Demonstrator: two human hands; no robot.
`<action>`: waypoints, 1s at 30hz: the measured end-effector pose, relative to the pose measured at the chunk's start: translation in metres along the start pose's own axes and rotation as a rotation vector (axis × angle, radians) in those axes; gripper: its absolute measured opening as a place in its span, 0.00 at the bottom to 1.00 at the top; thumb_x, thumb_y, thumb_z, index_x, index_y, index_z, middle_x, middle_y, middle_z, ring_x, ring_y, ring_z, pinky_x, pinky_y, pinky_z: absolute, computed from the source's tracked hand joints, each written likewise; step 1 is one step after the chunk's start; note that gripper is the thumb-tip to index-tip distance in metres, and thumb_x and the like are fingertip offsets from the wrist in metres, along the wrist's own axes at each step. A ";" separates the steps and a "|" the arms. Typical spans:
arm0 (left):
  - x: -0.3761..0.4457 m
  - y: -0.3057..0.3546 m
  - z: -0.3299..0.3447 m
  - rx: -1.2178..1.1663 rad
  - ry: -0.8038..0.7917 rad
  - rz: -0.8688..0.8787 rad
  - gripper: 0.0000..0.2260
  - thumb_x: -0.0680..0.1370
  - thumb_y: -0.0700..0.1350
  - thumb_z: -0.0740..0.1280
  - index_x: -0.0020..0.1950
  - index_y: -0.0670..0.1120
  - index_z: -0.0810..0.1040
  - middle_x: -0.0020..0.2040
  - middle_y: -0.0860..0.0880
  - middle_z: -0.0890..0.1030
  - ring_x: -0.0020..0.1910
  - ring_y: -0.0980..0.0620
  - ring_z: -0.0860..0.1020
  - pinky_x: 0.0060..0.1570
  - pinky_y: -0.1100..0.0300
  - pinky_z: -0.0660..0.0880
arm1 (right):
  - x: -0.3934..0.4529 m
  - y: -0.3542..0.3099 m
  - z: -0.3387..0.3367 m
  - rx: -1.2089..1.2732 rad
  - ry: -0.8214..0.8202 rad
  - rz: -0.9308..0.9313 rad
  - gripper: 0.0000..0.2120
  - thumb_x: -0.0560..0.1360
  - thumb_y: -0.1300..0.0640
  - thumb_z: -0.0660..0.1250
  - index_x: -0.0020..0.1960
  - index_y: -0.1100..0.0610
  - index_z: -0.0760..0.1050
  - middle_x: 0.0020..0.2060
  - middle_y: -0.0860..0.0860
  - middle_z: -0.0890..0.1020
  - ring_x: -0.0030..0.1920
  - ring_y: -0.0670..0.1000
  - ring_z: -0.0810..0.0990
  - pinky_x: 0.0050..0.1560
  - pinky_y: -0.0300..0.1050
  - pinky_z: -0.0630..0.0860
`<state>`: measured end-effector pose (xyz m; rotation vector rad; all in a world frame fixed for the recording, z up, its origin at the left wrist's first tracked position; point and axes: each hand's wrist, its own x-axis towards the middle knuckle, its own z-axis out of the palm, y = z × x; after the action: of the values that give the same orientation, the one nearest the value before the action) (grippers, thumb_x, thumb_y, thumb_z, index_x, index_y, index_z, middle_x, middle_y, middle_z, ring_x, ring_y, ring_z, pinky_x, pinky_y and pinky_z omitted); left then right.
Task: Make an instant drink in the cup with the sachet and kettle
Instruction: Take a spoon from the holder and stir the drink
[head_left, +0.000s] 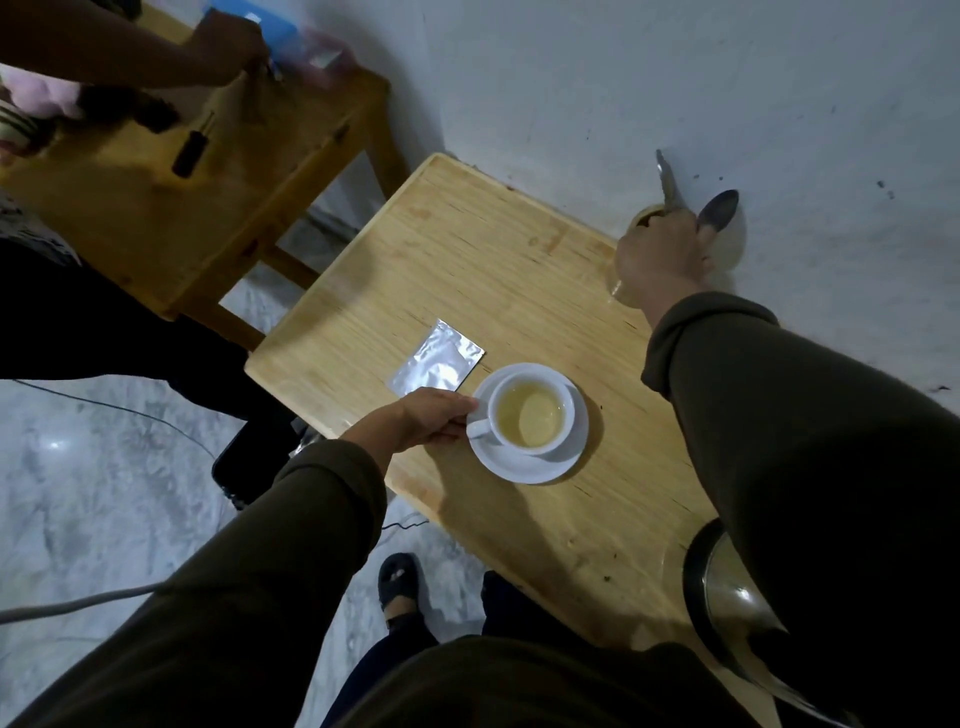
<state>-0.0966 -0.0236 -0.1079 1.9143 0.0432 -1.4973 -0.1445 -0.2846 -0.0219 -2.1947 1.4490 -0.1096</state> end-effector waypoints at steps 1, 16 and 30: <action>0.000 -0.001 0.000 0.004 0.012 0.006 0.15 0.79 0.46 0.62 0.62 0.40 0.77 0.48 0.44 0.81 0.44 0.51 0.78 0.45 0.62 0.76 | -0.002 -0.001 0.000 -0.029 0.056 -0.015 0.20 0.76 0.58 0.57 0.67 0.61 0.68 0.68 0.55 0.68 0.69 0.59 0.64 0.68 0.54 0.64; -0.004 0.003 0.011 0.145 0.091 0.095 0.12 0.81 0.45 0.59 0.38 0.44 0.73 0.40 0.44 0.74 0.40 0.48 0.72 0.54 0.51 0.75 | -0.066 -0.012 -0.024 -0.195 0.319 -0.657 0.14 0.72 0.69 0.59 0.53 0.64 0.80 0.54 0.60 0.80 0.51 0.62 0.79 0.55 0.50 0.67; -0.012 0.000 0.000 0.376 -0.135 0.255 0.18 0.80 0.37 0.57 0.69 0.33 0.69 0.65 0.36 0.76 0.39 0.52 0.78 0.26 0.69 0.73 | -0.215 -0.001 0.029 0.649 0.190 0.175 0.14 0.74 0.69 0.61 0.51 0.60 0.82 0.44 0.48 0.81 0.47 0.45 0.78 0.39 0.21 0.72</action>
<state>-0.1011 -0.0191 -0.0977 2.0052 -0.5596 -1.5319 -0.2264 -0.0845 -0.0031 -1.5560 1.4366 -0.6454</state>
